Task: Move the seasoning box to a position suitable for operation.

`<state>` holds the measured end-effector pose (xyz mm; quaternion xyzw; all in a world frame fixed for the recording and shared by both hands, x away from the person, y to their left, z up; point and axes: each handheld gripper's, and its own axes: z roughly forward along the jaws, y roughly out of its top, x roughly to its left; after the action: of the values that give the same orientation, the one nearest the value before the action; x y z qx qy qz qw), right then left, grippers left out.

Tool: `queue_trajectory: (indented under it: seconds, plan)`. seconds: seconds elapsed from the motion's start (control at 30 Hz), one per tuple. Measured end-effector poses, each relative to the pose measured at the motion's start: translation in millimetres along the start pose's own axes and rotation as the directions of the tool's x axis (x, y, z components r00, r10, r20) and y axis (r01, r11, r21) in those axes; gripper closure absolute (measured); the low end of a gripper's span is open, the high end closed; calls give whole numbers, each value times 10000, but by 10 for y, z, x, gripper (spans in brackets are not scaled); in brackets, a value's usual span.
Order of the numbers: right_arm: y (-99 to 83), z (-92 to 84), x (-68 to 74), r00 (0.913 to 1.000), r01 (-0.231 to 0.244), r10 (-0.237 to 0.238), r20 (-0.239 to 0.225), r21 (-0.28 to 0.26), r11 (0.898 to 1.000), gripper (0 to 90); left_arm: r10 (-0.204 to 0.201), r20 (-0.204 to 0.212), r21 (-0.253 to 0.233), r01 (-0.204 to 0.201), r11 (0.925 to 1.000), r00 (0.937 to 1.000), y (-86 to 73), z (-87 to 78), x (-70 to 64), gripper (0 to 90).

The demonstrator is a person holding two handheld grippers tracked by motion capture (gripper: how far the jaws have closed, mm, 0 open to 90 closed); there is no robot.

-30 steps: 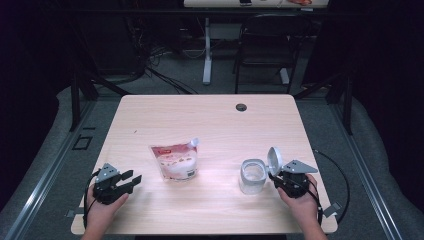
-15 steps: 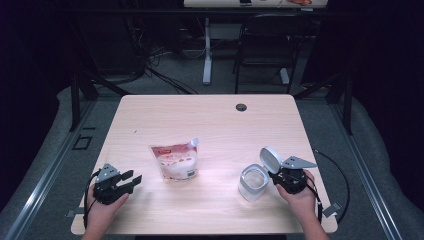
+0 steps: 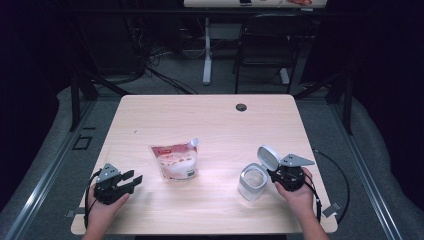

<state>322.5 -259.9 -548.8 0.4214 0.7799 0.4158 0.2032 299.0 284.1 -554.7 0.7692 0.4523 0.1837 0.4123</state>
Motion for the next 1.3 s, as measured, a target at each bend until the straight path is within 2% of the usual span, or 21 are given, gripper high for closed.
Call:
queue_trajectory:
  seconds: [0.27,0.4,0.5,0.63,0.83,0.9,0.97,1.03,1.2,1.3]
  plan:
    - [-12,-22,-12,9993,-333,332,-195,-86,9994,757,97,142,-122,-96,9999,9999,19,-38,-60,556]
    - [-30,-80,40,9999,-113,113,-55,-89,9999,728,88,442,-581,-63,9983,9990,83,-103,-107,550]
    - [-46,-116,63,10000,15,-16,-45,-88,10000,710,140,489,-662,-108,9977,9987,122,-137,-120,548]
    - [-49,-151,74,9999,151,-151,-49,-51,9999,693,185,777,-899,-115,9959,9968,220,-203,-143,542]
    - [-82,-200,57,9998,-66,63,-172,-157,9999,662,491,1056,-1089,-375,9933,9932,365,-254,-208,535]
    - [-104,-242,43,9996,-135,131,-263,-144,9998,646,568,1307,-1200,-411,9919,9898,444,-282,-243,535]
    - [-107,-258,43,9996,-149,146,-238,-143,9998,642,600,1365,-1252,-428,9912,9888,472,-291,-257,534]
    - [-115,-296,48,9994,-229,222,-269,-242,9994,628,722,1528,-1294,-525,9902,9856,566,-316,-285,527]
    - [-128,-339,74,9990,-333,324,-316,-288,9990,626,781,1650,-1460,-540,9878,9832,680,-322,-317,530]
    - [-147,-396,121,9998,-153,150,-147,-215,9997,631,741,1779,-1562,-462,9866,9812,789,-308,-350,540]
